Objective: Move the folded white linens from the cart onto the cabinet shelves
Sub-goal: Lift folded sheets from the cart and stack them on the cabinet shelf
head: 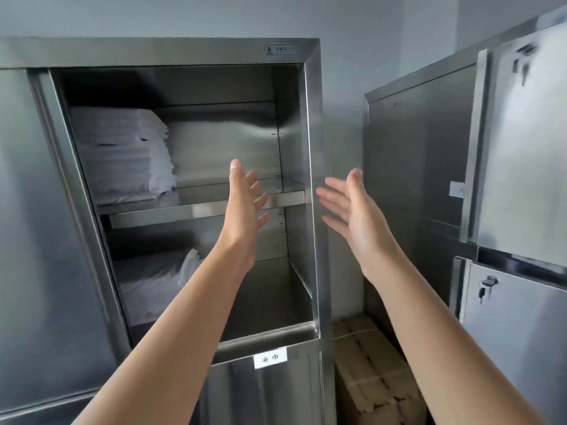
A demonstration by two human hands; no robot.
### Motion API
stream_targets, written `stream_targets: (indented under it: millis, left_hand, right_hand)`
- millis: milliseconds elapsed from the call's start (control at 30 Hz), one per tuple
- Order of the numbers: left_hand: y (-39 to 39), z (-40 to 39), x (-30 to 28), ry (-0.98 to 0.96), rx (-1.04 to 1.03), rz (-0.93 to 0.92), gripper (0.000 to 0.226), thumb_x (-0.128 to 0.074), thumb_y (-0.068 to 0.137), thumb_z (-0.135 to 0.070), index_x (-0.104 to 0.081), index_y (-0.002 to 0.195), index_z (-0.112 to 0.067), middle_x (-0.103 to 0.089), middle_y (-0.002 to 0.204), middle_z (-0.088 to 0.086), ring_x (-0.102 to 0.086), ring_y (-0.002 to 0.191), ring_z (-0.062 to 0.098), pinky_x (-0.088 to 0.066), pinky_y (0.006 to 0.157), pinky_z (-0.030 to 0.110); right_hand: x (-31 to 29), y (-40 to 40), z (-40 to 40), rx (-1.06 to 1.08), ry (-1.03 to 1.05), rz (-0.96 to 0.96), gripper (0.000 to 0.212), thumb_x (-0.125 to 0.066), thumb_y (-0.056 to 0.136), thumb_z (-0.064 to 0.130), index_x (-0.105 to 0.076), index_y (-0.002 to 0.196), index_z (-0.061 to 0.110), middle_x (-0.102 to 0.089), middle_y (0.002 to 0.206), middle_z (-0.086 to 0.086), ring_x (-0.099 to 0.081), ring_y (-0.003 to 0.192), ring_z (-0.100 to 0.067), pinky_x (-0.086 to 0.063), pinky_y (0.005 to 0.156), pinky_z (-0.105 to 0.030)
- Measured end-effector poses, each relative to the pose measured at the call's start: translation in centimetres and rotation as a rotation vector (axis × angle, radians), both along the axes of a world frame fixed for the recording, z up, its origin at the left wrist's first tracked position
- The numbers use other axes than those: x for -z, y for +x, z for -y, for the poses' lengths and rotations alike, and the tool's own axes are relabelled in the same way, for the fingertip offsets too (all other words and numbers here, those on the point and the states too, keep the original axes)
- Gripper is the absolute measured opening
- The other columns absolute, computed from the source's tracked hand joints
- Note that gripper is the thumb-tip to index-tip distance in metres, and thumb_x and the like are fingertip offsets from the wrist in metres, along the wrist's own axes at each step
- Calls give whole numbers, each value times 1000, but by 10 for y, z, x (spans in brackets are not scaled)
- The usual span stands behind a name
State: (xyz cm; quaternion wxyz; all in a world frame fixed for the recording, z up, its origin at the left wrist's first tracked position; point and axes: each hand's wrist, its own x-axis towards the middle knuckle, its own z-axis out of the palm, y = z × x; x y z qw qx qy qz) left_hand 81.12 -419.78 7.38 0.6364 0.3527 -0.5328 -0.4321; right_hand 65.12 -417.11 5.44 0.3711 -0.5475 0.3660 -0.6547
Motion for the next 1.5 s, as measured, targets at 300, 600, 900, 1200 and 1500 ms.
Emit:
stream_targets:
  millis: [300,600,900,1200,1500]
  left_hand:
    - [-81,2,10,16,395,16,73,-18,99,-69,-32,156,-25,-36,159,4,-40,142,22,-29,119,50]
    - [-167,-41,25,25,690,44,72,-15,99,-67,-33,154,-24,-35,159,5,-42,140,23,-30,118,53]
    - [-229,-94,16,28,834,14,68,-18,100,-67,-40,150,-27,-43,155,0,-50,133,18,-40,105,38]
    - [-282,-141,2,14,895,-1,65,-21,99,-68,-49,142,-29,-52,146,0,-58,123,17,-41,111,46]
    - [-357,-196,-2,-56,987,64,64,-20,100,-67,-53,136,-26,-59,137,-1,-60,120,16,-42,110,47]
  right_hand:
    - [7,-58,-54,340,44,11,63,-21,103,54,-43,148,16,-50,148,-3,-48,135,-15,-36,115,-39]
    - [11,-107,-141,680,69,38,63,-20,103,56,-47,145,17,-55,143,-3,-51,131,-14,-38,115,-40]
    - [2,-155,-201,822,24,73,62,-22,102,58,-51,140,19,-59,139,-2,-53,128,-13,-38,114,-42]
    - [-17,-204,-252,849,11,72,57,-22,105,51,-50,140,16,-57,139,-6,-51,130,-15,-38,113,-39]
    - [-14,-261,-316,1094,26,-134,45,-34,87,69,-62,104,37,-64,124,4,-56,120,-11,-41,111,-43]
